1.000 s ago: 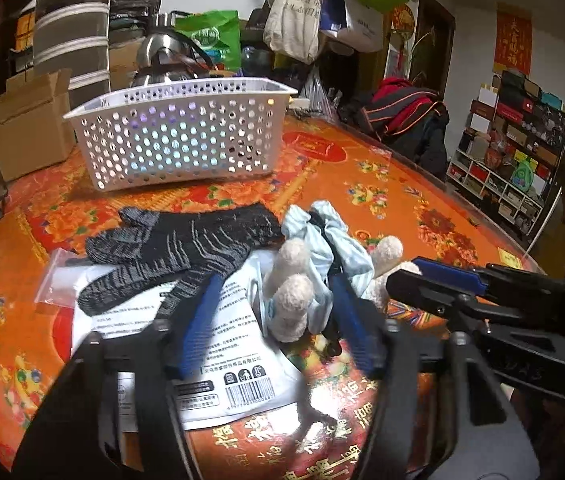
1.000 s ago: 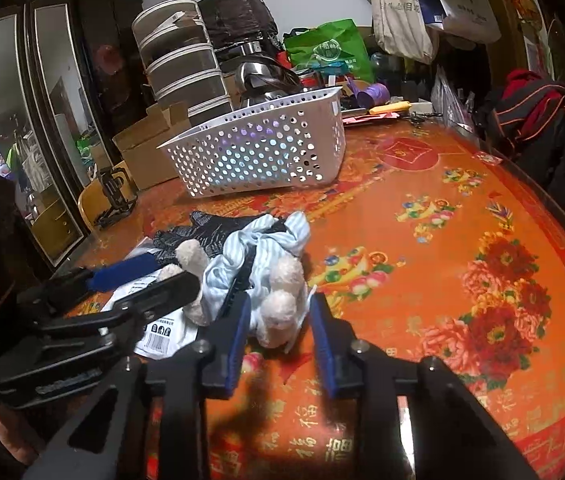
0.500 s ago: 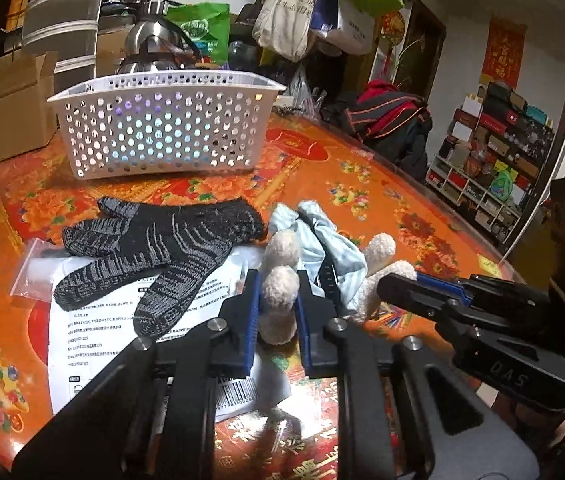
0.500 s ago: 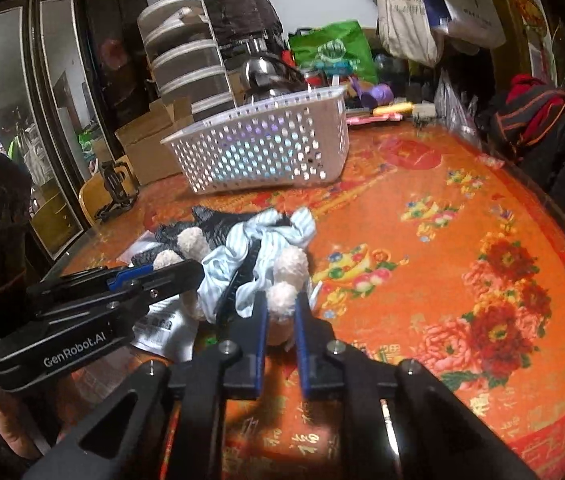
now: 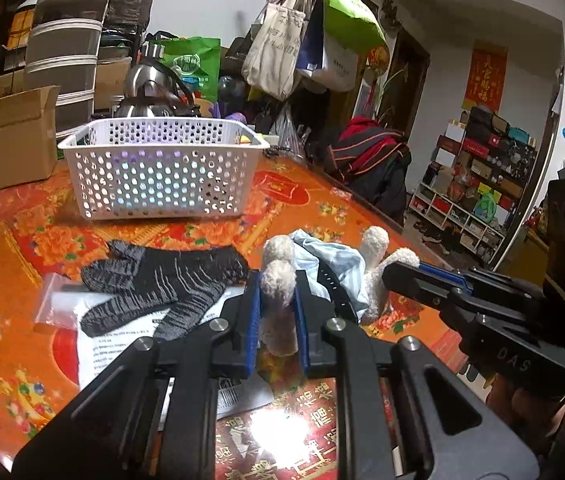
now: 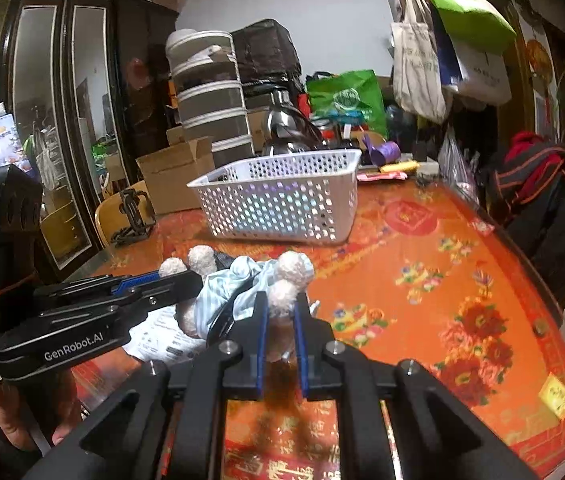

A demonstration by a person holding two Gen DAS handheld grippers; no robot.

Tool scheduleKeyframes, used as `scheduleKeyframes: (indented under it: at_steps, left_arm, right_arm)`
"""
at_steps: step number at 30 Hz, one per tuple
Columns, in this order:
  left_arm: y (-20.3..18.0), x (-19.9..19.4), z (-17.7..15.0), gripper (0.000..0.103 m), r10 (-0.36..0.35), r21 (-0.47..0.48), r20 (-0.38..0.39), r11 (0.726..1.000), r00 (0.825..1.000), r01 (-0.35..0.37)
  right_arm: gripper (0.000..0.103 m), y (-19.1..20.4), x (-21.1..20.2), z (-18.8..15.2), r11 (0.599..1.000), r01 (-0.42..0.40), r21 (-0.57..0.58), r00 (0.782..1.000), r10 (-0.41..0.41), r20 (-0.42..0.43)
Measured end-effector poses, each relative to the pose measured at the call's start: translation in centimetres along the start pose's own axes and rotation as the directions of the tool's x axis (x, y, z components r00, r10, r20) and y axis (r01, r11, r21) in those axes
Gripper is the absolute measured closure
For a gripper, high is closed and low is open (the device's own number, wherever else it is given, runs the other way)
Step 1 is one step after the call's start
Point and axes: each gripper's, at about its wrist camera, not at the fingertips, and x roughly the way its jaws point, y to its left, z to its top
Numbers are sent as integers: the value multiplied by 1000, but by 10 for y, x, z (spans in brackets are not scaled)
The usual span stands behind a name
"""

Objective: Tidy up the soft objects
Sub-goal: 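Carry the white gloves into the white basket and open both grippers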

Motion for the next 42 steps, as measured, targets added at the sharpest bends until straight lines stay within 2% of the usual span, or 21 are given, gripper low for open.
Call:
scheduleKeyframes:
  at_steps: [4,8,15,19,21,23,25,27,32,37,42]
  left_arm:
    - [8,-10,21,89,-1,-15,20,1000,1000,1]
    - [18,-19,56,89,7,-17,42,1000,999,-6]
    - [34,-10,145,89,25,-6,49,1000,998,-24]
    - [48,14,194,89,34,-30,30,999,999,-33]
    - [54,31,212,89,41,-32,12,999,999,-41]
    - [61,55,231,89,70,-31,-6,997,998,-71]
    - [72,85,247,89,68,-56,-45,996,997,-71]
    - [81,110,254,89,83,-63,-71,994,994,-88]
    - [104,171,263,89,115,-94,-143,987,983,-129]
    - [119,206,256,89,132,-107,-165,983,977,-151]
    - [122,231,253,89,134,-105,-183,982,974,-155]
  right_arm:
    - [93,8,-3,19,999,-17,-33,999,18,27]
    - [93,15,0,48,997,-43,-60,998,46,49]
    - [93,20,18,126,994,-58,-95,994,66,85]
    - [93,11,43,167,994,-59,-87,996,65,66]
    - [93,7,59,185,995,-23,-102,998,29,59]
    - [93,-1,82,201,995,-3,-98,1000,6,26]
    - [93,-11,107,214,996,19,-86,1000,-19,-6]
    - [93,-19,132,220,994,51,-97,998,-55,-36]
    - [93,-32,189,224,992,74,-106,991,-85,-107]
    - [93,-40,226,221,989,91,-117,986,-105,-127]
    - [93,-47,244,217,984,126,-126,982,-142,-123]
